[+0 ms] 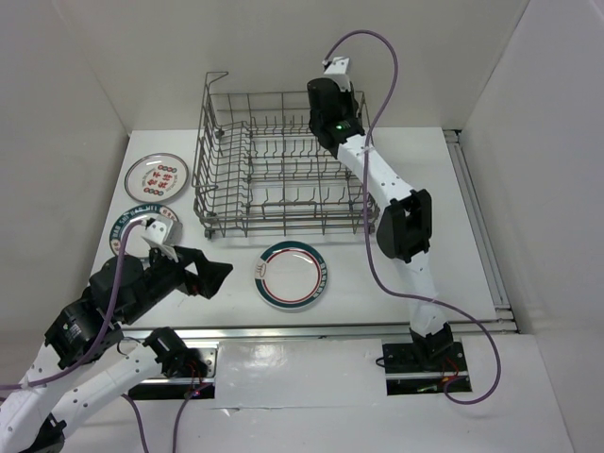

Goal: Load the plates into the dish rack

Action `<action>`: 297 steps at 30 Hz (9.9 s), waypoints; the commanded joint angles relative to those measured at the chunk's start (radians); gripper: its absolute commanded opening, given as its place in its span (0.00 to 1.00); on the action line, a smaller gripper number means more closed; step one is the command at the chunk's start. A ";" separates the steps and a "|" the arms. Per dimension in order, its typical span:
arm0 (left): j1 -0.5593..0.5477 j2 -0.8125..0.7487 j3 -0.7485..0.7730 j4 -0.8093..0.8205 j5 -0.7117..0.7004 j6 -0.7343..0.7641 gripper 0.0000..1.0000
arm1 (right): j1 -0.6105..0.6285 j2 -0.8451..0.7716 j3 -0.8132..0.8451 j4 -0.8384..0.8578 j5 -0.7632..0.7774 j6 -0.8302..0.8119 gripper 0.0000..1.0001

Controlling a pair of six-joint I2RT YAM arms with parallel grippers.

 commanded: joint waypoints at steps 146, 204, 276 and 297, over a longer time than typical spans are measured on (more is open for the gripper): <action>-0.004 0.497 -0.860 1.127 -0.044 -0.703 0.92 | 0.779 -1.257 -0.924 -0.100 -0.234 0.267 1.00; -0.070 -0.020 -0.179 0.361 0.032 -0.210 0.00 | -0.167 -1.576 -1.524 0.373 -1.553 0.514 1.00; -0.070 -0.043 -0.409 0.510 0.200 -0.210 1.00 | 0.029 -0.832 -0.930 0.187 -0.154 0.192 0.00; -0.070 -0.080 -0.418 0.490 0.191 -0.229 1.00 | -0.015 -0.622 -0.889 0.195 -0.272 0.235 0.00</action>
